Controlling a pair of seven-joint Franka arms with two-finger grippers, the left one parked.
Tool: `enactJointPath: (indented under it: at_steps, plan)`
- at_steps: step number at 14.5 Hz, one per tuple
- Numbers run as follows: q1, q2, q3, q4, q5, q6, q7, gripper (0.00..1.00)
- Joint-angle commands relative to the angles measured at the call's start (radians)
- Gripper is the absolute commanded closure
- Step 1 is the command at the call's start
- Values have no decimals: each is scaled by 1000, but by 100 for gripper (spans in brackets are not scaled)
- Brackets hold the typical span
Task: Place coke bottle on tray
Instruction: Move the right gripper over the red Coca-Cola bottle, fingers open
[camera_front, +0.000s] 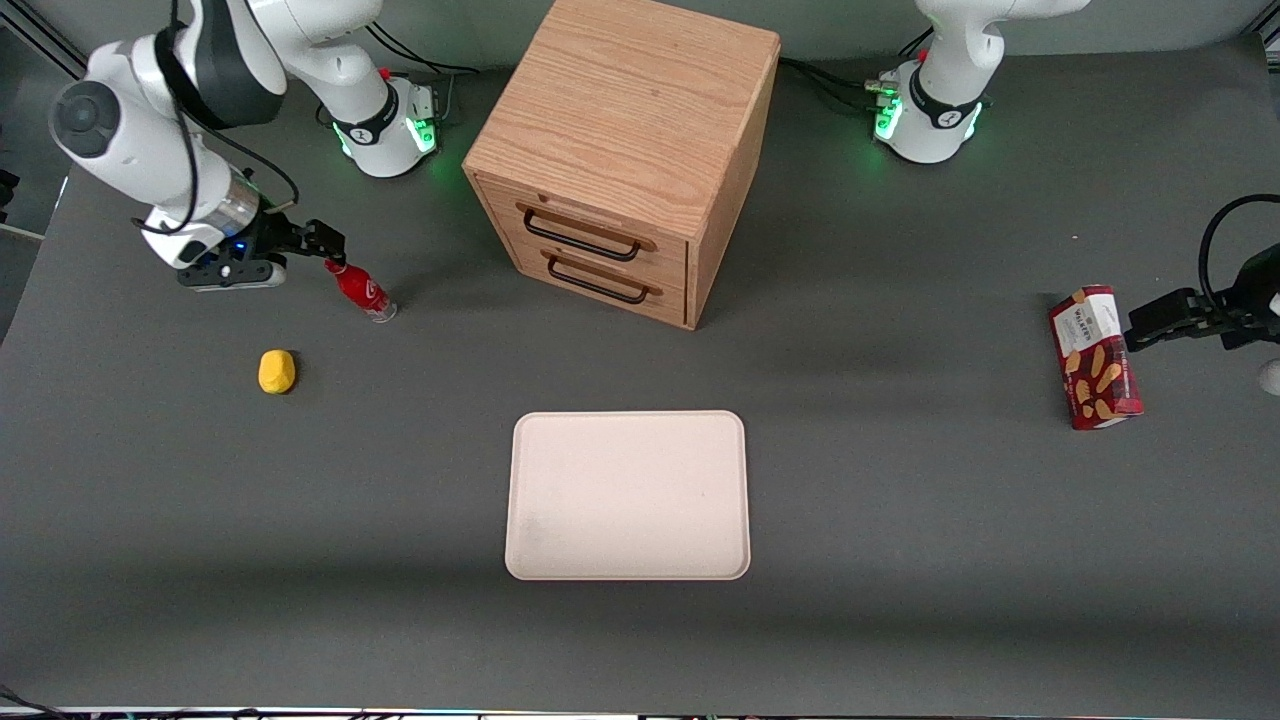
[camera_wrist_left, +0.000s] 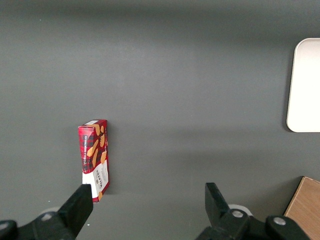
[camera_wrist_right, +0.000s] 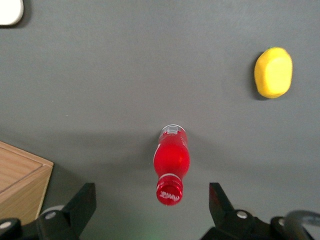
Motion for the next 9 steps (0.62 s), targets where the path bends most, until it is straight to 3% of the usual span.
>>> enactJointPath:
  at_steps: [1,9]
  plan:
    - [13,-35,-3,-107,-26,109,25,0]
    - [11,-6,-3,-193,-57,214,25,0]
